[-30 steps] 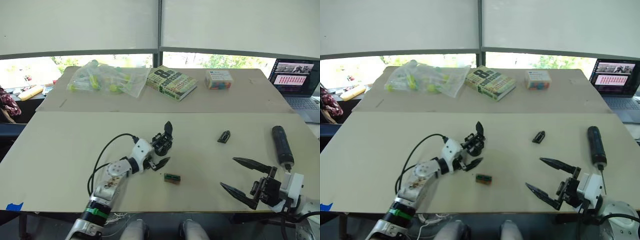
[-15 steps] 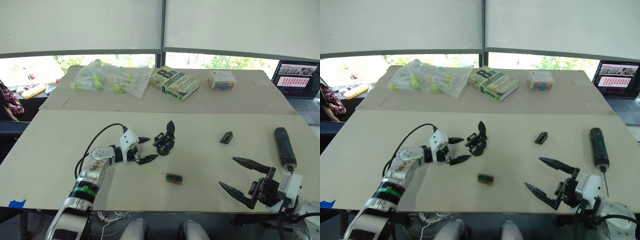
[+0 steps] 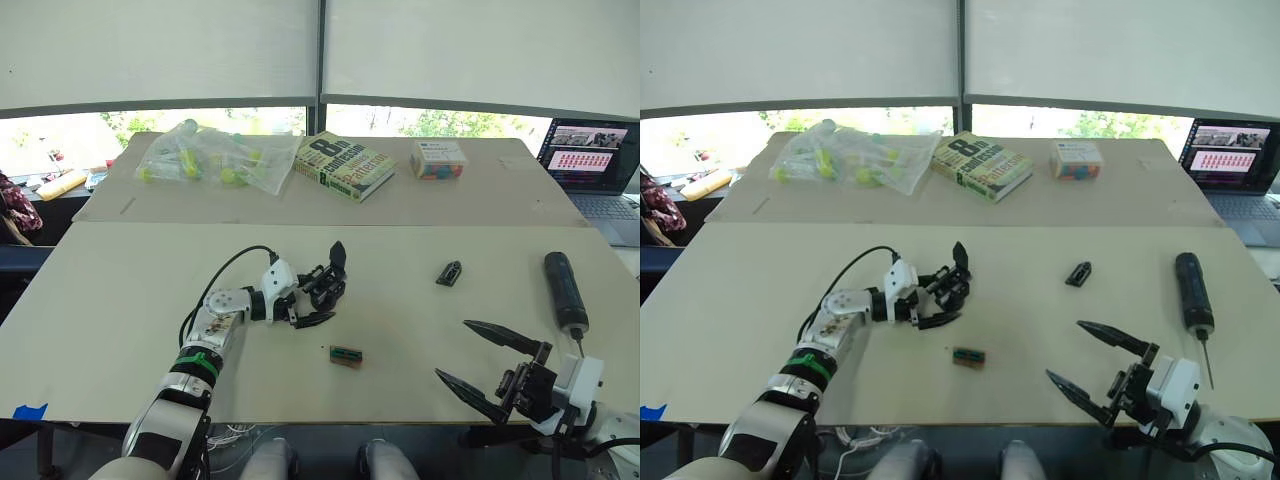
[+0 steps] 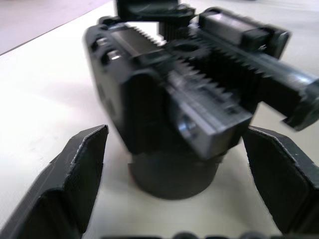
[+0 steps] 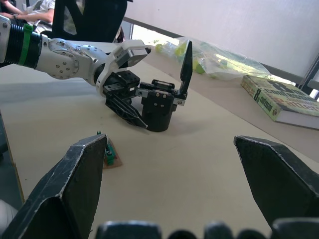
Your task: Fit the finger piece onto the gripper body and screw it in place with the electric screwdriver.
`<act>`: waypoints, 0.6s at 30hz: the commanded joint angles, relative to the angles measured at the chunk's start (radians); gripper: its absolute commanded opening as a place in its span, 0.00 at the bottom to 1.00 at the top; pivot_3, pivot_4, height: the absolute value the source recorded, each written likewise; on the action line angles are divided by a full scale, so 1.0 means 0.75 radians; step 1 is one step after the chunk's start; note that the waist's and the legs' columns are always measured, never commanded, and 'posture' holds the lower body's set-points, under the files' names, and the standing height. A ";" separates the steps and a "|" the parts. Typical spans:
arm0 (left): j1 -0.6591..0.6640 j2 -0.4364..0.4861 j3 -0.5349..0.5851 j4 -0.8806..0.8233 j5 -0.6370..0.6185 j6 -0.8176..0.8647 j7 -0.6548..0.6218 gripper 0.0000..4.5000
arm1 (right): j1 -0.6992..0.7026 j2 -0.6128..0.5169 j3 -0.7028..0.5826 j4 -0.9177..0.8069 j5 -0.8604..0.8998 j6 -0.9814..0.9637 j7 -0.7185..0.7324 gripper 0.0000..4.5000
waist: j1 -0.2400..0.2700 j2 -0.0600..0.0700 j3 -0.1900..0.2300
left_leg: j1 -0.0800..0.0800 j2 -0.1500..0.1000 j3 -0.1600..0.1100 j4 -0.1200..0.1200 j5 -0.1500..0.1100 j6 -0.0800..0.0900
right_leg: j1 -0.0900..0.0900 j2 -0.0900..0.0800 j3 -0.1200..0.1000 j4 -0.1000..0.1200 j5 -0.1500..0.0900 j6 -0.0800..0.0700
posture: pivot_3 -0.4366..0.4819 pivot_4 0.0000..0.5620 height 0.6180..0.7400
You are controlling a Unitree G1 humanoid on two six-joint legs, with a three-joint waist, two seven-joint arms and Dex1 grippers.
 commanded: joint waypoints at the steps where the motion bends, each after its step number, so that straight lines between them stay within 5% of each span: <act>1: 0.029 -0.017 0.033 -0.083 -0.013 -0.026 0.049 0.65 | 0.016 0.007 -0.018 -0.048 0.002 -0.039 -0.021 1.00 | 0.000 0.000 0.000 | 0.000 0.000 0.000 0.000 0.000 0.000 | 0.000 0.000 0.000 0.000 0.000 0.000 | 0.48 0.27 1.00; 3: 0.070 -0.043 0.050 -0.199 -0.018 0.012 0.143 0.52 | 0.021 0.008 -0.015 -0.050 -0.001 -0.041 -0.025 1.00 | 0.000 0.000 0.000 | 0.000 0.000 0.000 0.000 0.000 0.000 | 0.000 0.000 0.000 0.000 0.000 0.000 | 0.48 0.27 1.00; 12: 0.275 -0.228 -0.014 -0.691 0.078 0.411 0.617 0.52 | -0.007 0.013 0.018 -0.037 -0.016 -0.045 -0.040 1.00 | 0.003 0.000 0.000 | -0.002 0.000 0.000 0.000 0.000 0.000 | -0.001 -0.001 0.001 -0.001 0.001 0.001 | 0.48 0.27 1.00; 18: 0.344 -0.218 -0.081 -0.753 0.149 0.407 0.673 0.52 | -0.007 -0.004 0.001 -0.040 0.004 -0.039 -0.035 1.00 | 0.000 0.000 0.000 | -0.001 0.001 0.000 -0.001 0.000 0.000 | -0.002 0.000 0.001 0.000 0.001 0.001 | 0.48 0.27 1.00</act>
